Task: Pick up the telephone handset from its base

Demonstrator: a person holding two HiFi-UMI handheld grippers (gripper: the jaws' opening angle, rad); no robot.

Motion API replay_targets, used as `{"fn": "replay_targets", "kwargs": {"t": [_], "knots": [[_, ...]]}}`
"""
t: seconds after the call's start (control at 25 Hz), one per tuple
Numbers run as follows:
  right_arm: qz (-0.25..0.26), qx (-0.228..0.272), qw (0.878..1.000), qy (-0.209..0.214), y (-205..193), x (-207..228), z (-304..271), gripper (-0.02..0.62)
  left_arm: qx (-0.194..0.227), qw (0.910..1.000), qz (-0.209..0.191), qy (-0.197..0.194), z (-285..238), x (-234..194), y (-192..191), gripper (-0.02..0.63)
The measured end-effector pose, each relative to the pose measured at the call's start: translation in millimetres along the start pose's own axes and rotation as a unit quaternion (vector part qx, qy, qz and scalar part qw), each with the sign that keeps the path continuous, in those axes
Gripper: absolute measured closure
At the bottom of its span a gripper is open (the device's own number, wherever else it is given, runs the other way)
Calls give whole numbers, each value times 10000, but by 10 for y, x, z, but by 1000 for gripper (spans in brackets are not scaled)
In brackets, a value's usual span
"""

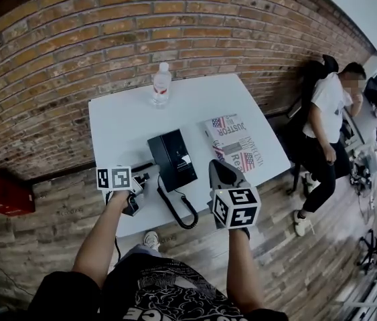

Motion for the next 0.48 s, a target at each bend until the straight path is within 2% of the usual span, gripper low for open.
{"fn": "replay_targets", "kwargs": {"t": [0.16, 0.4, 0.44, 0.48], "knots": [[-68, -41, 10000, -54, -22, 22, -74, 595, -132, 9994, 105, -296, -58, 27, 29, 459], [-166, -70, 9997, -144, -51, 49, -118, 595, -330, 9981, 135, -502, -157, 71, 27, 459], [-180, -71, 9997, -170, -57, 58, -114, 595, -332, 9980, 170, -506, -171, 69, 31, 470], [-193, -73, 9996, -196, -64, 64, -107, 595, -332, 9978, 253, -509, -179, 61, 35, 517]]}}
Point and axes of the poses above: the fingertips, and each gripper's own axes: z backward along the fingers, x to its right, y out of its top, the point moved 2 cm from there along z, backward along the fingers, and after that the axes turned 6 degrees about y, right-handed, at the moved point
